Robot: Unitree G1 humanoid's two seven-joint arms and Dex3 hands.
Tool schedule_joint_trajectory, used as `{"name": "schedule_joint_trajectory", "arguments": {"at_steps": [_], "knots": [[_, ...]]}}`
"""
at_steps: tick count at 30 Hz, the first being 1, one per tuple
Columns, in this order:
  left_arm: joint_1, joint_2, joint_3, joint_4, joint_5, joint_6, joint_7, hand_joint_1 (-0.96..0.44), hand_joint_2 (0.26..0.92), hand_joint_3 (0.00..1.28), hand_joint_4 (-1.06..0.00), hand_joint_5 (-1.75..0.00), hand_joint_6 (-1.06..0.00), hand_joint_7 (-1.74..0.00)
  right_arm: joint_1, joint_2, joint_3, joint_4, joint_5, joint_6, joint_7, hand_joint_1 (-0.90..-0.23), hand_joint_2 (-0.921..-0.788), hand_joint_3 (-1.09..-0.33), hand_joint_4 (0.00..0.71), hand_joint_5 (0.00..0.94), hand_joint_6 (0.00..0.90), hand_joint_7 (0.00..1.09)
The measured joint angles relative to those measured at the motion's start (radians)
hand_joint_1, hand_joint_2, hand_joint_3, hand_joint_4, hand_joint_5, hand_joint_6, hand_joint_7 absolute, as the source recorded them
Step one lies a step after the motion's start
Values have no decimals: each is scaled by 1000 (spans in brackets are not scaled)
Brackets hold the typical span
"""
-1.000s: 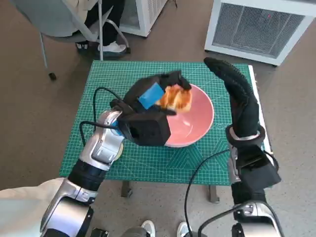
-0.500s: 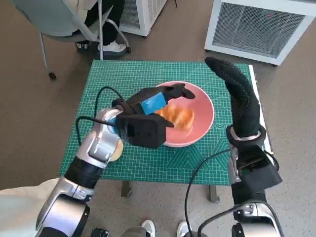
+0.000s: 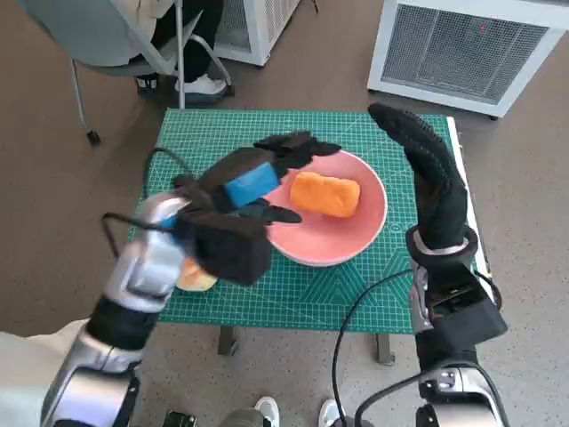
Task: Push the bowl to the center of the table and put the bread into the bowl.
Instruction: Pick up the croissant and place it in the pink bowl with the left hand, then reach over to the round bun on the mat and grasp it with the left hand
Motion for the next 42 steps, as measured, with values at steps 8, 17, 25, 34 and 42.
{"name": "schedule_joint_trajectory", "arguments": {"at_steps": [8, 17, 25, 34, 42], "knots": [[138, 110, 143, -221, -77, 21, -32, -261, 900, 0, -136, -7, -281, -125, 6, 6, 4, -11, 9, 7, 0, -530, -921, -789, 297, 90, -1, 778], [339, 234, 303, -297, -141, -43, -45, -258, 896, 0, -147, -4, -305, -98, 9, 12, 7, -19, 18, 12, 1, -524, -921, -793, 293, 94, -1, 776], [499, 299, 390, -318, -150, -59, -58, -251, 890, 0, -156, -4, -318, -72, 12, 16, 12, -24, 22, 19, 3, -519, -921, -798, 289, 99, -1, 775], [590, 320, 407, -338, -152, -77, -59, -256, 891, 1, -158, -2, -329, -48, 11, 22, 21, -26, 31, 23, 7, -523, -921, -791, 282, 105, -1, 775], [609, 320, 367, -312, -122, -77, -57, -256, 891, 0, -159, -1, -334, -34, 11, 22, 23, -19, 39, 23, 15, -517, -921, -794, 278, 111, -1, 769]]}}
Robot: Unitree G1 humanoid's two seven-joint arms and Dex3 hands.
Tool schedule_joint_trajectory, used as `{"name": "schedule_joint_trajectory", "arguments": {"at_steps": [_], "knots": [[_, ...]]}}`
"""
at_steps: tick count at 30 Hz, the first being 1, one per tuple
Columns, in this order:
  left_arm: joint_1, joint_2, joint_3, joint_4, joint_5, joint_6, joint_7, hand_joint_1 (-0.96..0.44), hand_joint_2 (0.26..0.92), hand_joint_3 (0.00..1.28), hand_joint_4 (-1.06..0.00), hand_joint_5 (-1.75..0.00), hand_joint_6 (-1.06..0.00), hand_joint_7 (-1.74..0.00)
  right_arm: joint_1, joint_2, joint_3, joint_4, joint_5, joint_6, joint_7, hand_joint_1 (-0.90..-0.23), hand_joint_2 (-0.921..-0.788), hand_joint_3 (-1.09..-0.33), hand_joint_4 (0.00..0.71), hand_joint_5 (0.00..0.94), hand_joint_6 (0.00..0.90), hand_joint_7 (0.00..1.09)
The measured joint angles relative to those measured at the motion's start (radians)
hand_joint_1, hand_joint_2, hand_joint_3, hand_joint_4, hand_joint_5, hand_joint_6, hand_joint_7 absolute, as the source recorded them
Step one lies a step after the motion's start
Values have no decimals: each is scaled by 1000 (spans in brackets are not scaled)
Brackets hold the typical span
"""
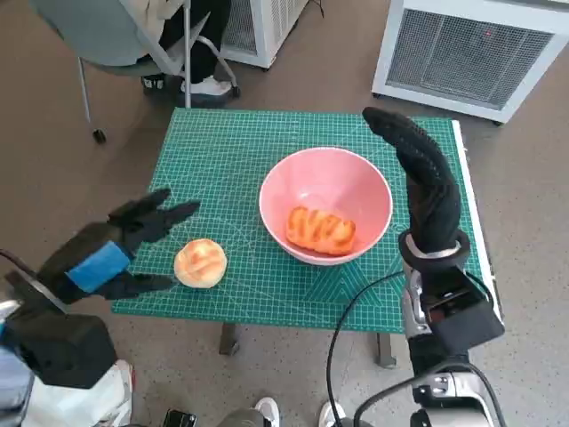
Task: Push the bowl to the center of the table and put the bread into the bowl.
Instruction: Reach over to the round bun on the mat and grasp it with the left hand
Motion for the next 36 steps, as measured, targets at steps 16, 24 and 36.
{"name": "schedule_joint_trajectory", "arguments": {"at_steps": [16, 24, 36], "knots": [[-29, -45, -166, 174, 72, -6, 33, -245, 887, 0, -164, -2, -337, -17, 0, -9, -1, 4, 2, 0, 13, -514, -921, -796, 272, 124, -1, 769], [-96, -79, -225, 302, 101, -7, 65, -229, 893, 4, -203, -14, -349, -19, -1, -18, -2, 5, 1, 0, 14, -515, -921, -794, 268, 134, -1, 770], [-155, -111, -279, 438, 156, -11, 132, -170, 918, 19, -338, -41, -450, -56, 0, -28, -3, 4, 0, 3, 14, -516, -921, -794, 261, 145, -1, 769]]}}
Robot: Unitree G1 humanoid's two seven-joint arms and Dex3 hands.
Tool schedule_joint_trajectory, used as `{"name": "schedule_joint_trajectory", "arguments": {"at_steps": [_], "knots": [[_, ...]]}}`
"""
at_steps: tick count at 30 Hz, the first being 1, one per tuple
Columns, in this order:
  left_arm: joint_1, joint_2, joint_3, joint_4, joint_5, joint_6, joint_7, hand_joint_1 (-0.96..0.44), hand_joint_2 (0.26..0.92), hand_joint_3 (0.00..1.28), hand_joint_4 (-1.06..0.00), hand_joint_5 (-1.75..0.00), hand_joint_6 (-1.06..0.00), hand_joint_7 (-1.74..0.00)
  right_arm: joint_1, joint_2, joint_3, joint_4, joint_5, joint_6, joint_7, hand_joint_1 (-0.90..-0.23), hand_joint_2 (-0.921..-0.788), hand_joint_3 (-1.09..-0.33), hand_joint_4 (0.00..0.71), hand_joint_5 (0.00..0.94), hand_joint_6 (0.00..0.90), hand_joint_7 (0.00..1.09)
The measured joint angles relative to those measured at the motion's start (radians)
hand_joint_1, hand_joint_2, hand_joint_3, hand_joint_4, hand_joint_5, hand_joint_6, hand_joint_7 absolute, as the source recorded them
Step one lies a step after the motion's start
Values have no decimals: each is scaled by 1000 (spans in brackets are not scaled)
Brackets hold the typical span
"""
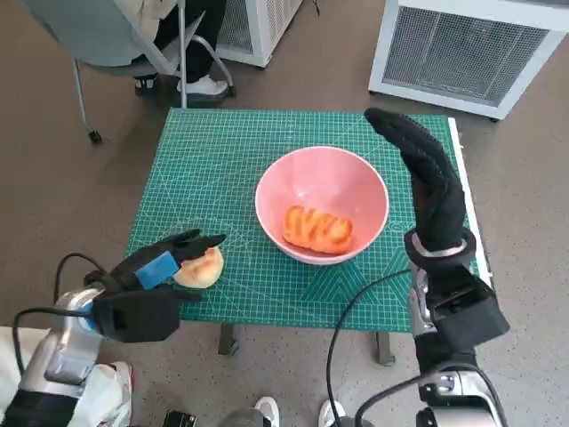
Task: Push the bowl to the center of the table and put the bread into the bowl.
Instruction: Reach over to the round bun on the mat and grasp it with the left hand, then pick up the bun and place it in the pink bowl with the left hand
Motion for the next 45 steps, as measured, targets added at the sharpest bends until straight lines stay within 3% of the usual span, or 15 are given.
{"name": "schedule_joint_trajectory", "arguments": {"at_steps": [8, 9, 10, 11, 14, 16, 23, 32, 45], "knots": [[-22, -8, -22, 59, 45, -25, 76, -88, 921, 106, -620, -126, -653, -152, 0, 0, 0, 0, -2, 1, 0, -512, -921, -797, 257, 153, -1, 769], [-24, -9, -23, 64, 51, -29, 86, -71, 921, 131, -594, -375, -613, -389, 0, 0, 1, 0, -2, 1, 0, -512, -921, -797, 257, 154, -1, 769], [-27, -9, -25, 69, 57, -34, 96, -46, 921, 177, -546, -745, -543, -744, 0, 0, 1, 0, -2, 1, 0, -512, -921, -798, 256, 155, -1, 770], [-29, -10, -26, 75, 62, -40, 107, -30, 921, 193, -527, -983, -518, -939, 0, 0, 1, 0, -3, 1, 0, -511, -921, -799, 255, 157, -1, 770], [-33, -12, -27, 95, 77, -60, 151, -10, 921, 196, -523, -1263, -511, -1139, 0, 1, 2, -4, -4, 2, 0, -509, -921, -802, 252, 160, -1, 771], [-33, -13, -27, 101, 82, -69, 171, -6, 921, 189, -528, -1324, -520, -1177, 1, 1, 2, -6, -4, 3, 0, -508, -921, -803, 251, 163, -1, 771], [-30, -12, -17, 83, 81, -81, 188, -1, 921, 173, -531, -1353, -548, -1229, 1, 1, 3, -7, -4, 5, 0, -508, -921, -803, 246, 173, -1, 771], [-40, -9, 60, -70, 26, -59, 169, 0, 921, 171, -517, -1300, -562, -1285, 1, 0, 3, -7, -3, 7, 0, -510, -921, -801, 240, 184, -1, 770], [-215, -84, 91, -179, -19, -25, 188, 0, 921, 171, -540, -1271, -541, -1312, 1, -1, 3, -6, -1, 7, 1, -510, -921, -802, 222, 217, -1, 771]]}}
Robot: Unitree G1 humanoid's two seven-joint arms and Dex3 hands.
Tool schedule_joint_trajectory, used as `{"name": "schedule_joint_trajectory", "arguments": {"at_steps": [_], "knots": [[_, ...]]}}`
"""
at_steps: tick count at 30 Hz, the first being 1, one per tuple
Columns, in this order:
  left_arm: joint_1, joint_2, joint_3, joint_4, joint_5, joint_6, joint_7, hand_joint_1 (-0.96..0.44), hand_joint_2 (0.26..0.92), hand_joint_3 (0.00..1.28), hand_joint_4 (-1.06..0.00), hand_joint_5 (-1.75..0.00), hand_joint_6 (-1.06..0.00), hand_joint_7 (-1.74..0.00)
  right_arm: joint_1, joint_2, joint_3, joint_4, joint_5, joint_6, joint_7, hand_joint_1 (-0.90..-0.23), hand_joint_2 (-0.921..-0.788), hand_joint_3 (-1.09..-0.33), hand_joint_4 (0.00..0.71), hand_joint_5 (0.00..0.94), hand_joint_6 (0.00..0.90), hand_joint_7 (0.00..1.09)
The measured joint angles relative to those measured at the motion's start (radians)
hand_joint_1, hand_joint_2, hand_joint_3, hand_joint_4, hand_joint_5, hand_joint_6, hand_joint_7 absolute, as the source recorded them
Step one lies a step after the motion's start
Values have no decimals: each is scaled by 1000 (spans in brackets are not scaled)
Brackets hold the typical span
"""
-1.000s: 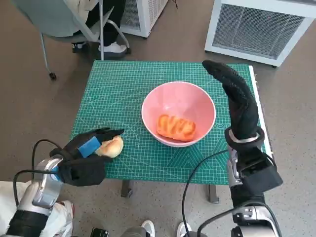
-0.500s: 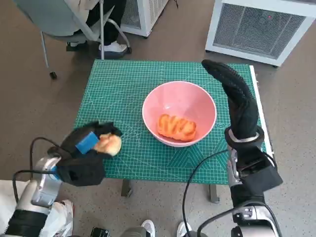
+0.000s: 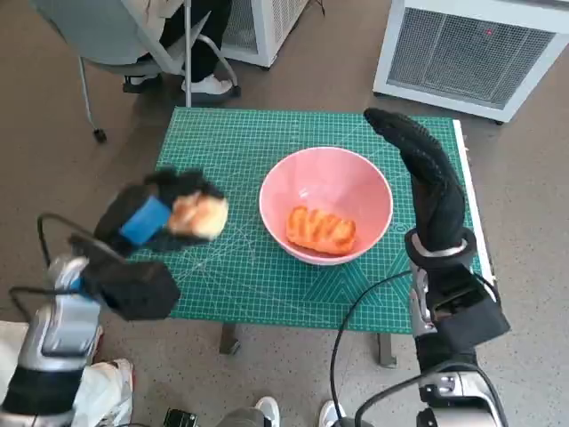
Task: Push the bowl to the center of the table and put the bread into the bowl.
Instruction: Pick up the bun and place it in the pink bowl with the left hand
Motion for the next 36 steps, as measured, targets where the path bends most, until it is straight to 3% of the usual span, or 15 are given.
{"name": "schedule_joint_trajectory", "arguments": {"at_steps": [5, 17, 19, 21, 22, 23, 26, 29, 36], "knots": [[-89, -66, -40, 0, 18, 2, 25, 0, 921, 165, -549, -1252, -545, -1317, 0, 1, 2, 0, 0, 0, 0, -510, -921, -806, 189, 280, -1, 773], [-263, -190, -163, 136, 61, -19, 33, 1, 921, 151, -582, -1216, -541, -1319, 0, -1, 2, -1, 0, 0, 2, -514, -921, -802, 170, 315, -1, 772], [-293, -204, -182, 187, 61, -35, 33, 0, 921, 176, -544, -1243, -524, -1349, 0, -1, 2, -1, 1, 1, 3, -515, -921, -802, 168, 319, -1, 771], [-318, -216, -199, 239, 61, -55, 30, 0, 921, 262, -394, -1370, -484, -1408, 1, -1, 2, -2, 1, 1, 6, -515, -921, -802, 167, 322, -1, 771], [-330, -221, -207, 266, 61, -64, 29, -27, 913, 262, -283, -1112, -361, -1182, 1, -1, 2, -2, 2, 1, 7, -516, -921, -800, 165, 326, -1, 770], [-343, -225, -217, 296, 61, -74, 24, -44, 916, 245, -248, -874, -311, -983, 1, -2, 2, -3, 3, 1, 8, -517, -921, -799, 164, 328, -1, 769], [-366, -236, -242, 365, 62, -91, 4, -148, 919, 197, -165, -379, -148, -679, 2, -3, 1, -4, 7, 2, 13, -517, -921, -797, 161, 334, -1, 765], [-380, -240, -266, 416, 67, -93, -25, -266, 920, 169, -105, -174, -59, -570, 3, -4, 1, -6, 10, 4, 16, -517, -921, -796, 159, 338, -1, 763], [-390, -241, -301, 463, 97, -68, -70, -415, 921, 172, -33, -45, -3, -512, 8, -4, 0, -15, 12, 10, 17, -511, -921, -797, 155, 346, -1, 761]]}}
